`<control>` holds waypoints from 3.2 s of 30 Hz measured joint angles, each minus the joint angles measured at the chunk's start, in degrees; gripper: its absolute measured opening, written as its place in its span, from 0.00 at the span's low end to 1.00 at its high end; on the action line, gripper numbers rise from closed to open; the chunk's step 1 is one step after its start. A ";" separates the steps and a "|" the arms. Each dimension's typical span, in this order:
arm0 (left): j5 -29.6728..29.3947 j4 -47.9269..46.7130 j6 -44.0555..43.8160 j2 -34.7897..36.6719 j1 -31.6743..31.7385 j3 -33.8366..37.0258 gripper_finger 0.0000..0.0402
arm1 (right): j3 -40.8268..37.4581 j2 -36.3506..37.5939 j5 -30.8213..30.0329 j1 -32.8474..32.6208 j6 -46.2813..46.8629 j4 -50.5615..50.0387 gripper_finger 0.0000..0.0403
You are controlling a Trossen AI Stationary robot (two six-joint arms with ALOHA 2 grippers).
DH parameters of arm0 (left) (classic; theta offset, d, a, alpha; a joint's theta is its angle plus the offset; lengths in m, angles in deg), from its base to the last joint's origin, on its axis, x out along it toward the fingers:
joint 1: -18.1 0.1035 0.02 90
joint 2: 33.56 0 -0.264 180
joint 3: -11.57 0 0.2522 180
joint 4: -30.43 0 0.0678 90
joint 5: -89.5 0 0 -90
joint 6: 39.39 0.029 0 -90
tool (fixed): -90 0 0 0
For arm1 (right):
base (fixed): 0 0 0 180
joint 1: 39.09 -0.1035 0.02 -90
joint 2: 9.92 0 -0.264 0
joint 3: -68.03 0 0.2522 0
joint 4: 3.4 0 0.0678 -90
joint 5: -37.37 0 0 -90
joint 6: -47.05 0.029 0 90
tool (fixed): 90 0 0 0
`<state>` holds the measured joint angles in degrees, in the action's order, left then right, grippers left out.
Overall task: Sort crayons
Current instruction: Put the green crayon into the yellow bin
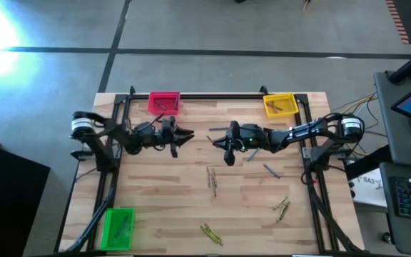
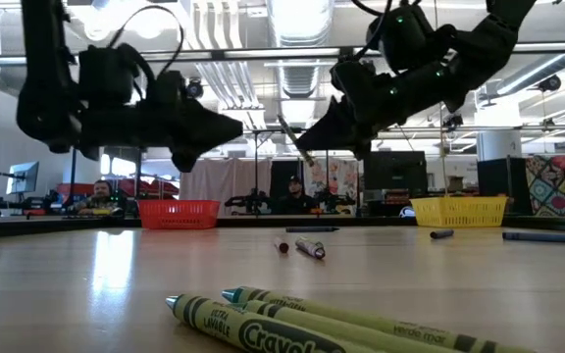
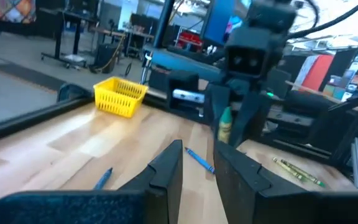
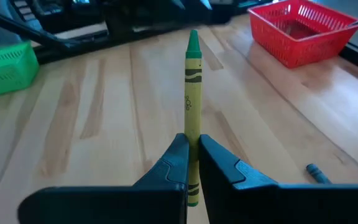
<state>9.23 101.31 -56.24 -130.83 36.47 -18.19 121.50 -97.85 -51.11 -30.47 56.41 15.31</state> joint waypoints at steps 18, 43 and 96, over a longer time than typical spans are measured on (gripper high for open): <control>10.38 -1.63 -10.48 3.44 5.60 -13.12 0.18 | -0.39 8.96 -7.55 -0.52 -0.60 -0.01 0.03; 12.36 -14.20 3.45 -4.36 1.88 -23.57 0.62 | -3.96 9.32 -10.78 -0.72 -8.07 3.94 0.03; 3.19 -17.53 -5.70 7.67 8.41 -0.95 0.47 | -2.50 20.42 -32.59 30.55 3.91 -44.17 0.03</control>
<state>12.41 83.78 -61.94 -123.15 44.88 -19.14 119.00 -77.43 -83.70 0.07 60.32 -28.86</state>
